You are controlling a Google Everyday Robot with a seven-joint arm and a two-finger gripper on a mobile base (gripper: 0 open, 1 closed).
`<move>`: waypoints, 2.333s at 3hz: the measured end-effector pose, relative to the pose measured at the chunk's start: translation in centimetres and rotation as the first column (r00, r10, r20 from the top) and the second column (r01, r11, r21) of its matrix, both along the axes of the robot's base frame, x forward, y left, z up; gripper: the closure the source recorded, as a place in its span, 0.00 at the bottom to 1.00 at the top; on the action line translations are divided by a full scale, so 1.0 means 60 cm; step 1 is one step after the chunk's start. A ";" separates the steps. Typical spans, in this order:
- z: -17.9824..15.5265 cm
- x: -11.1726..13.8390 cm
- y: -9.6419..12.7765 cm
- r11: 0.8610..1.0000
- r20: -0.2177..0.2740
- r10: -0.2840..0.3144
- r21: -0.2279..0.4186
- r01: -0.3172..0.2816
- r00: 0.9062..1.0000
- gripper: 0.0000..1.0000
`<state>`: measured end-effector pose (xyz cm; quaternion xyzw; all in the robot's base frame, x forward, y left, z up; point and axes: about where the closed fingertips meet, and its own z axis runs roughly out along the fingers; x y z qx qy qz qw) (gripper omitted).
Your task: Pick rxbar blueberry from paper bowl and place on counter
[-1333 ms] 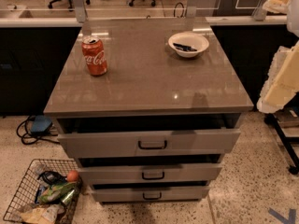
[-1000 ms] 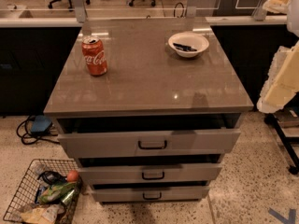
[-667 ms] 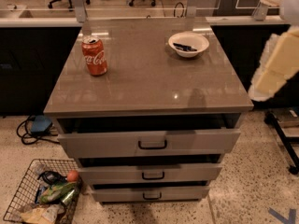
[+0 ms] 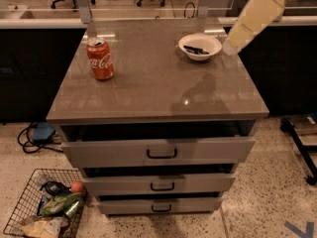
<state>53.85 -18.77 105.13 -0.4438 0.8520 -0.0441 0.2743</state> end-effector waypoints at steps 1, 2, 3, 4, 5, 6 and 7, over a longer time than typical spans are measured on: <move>-0.024 0.064 -0.018 0.983 -0.009 -0.181 0.036 0.181 0.983 0.00; -0.024 0.065 -0.020 0.965 -0.022 -0.251 0.070 0.252 0.968 0.00; -0.024 0.065 -0.020 0.965 -0.022 -0.251 0.071 0.252 0.968 0.00; -0.020 0.092 -0.016 0.965 -0.012 -0.239 0.103 0.239 0.971 0.00; -0.037 0.186 0.012 0.946 -0.050 -0.274 0.166 0.279 0.960 0.00; -0.058 0.250 0.049 0.908 -0.102 -0.373 0.162 0.385 0.922 0.00; -0.091 0.301 0.081 0.845 -0.162 -0.494 0.143 0.515 0.854 0.00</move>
Offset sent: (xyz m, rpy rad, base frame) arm 0.0345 -0.0087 -0.0123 0.0339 0.0039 -0.1577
